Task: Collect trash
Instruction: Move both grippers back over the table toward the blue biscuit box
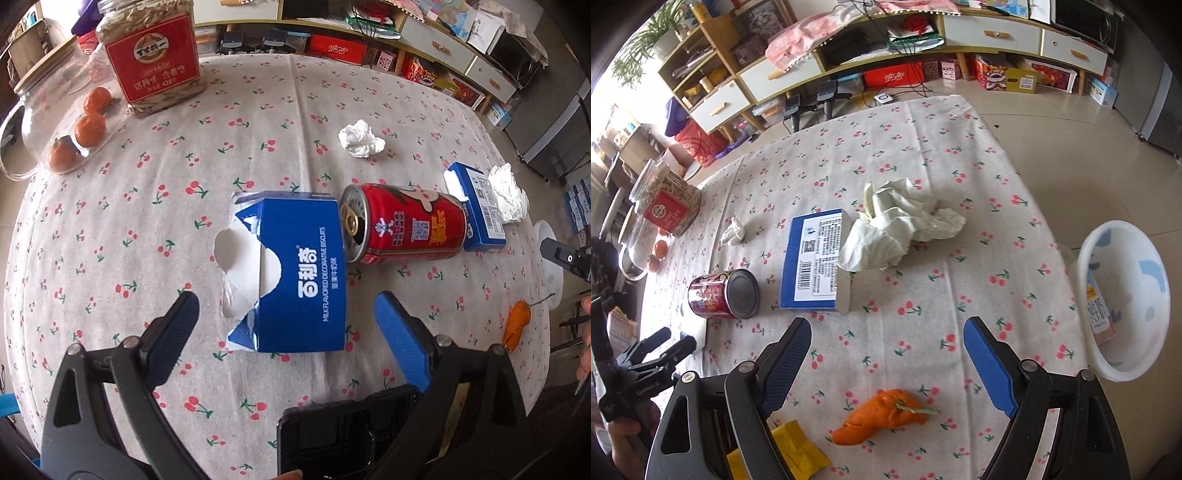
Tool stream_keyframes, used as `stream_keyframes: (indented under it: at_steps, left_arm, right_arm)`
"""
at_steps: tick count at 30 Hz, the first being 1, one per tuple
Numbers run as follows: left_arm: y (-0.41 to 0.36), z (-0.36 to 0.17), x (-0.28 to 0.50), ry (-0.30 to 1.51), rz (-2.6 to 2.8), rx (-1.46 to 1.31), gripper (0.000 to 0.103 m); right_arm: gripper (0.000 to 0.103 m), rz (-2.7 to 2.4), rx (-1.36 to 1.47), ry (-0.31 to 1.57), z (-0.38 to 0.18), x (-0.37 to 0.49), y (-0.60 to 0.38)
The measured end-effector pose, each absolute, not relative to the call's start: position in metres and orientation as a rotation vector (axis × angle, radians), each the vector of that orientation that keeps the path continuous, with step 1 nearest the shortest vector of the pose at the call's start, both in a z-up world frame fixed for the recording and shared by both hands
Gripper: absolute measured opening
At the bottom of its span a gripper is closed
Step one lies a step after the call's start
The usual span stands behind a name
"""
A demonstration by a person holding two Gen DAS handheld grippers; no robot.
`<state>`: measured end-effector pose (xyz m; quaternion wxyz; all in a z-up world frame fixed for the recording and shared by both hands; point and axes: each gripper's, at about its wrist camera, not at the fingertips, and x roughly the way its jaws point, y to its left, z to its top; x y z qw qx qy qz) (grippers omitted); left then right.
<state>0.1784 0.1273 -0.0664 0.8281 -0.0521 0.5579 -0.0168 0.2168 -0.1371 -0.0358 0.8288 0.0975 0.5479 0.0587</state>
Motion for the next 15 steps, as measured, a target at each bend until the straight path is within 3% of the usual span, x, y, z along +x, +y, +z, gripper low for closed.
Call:
stream_keyframes:
  at_steps: [1,2,7,9,15]
  left_arm:
    - [0.130,-0.068,0.180,1.188,-0.034,-0.124,0.086]
    - [0.133,-0.069,0.180,1.197,-0.037,-0.142,0.074]
    - [0.138,-0.065,0.172,1.178,-0.047,-0.176,0.066]
    - [0.139,-0.058,0.166,1.157,-0.050,-0.163,0.051]
    - [0.155,-0.054,0.153,1.152,-0.020,-0.193,0.050]
  right_arm:
    - [0.086,0.129,0.201,1.166,-0.037,0.219,-0.133]
    - [0.086,0.134,0.194,1.168,-0.038,0.220,-0.130]
    - [0.086,0.153,0.158,1.181,-0.043,0.225,-0.115]
    - [0.086,0.163,0.150,1.185,-0.045,0.226,-0.111]
    - [0.086,0.194,0.135,1.194,-0.051,0.232,-0.099]
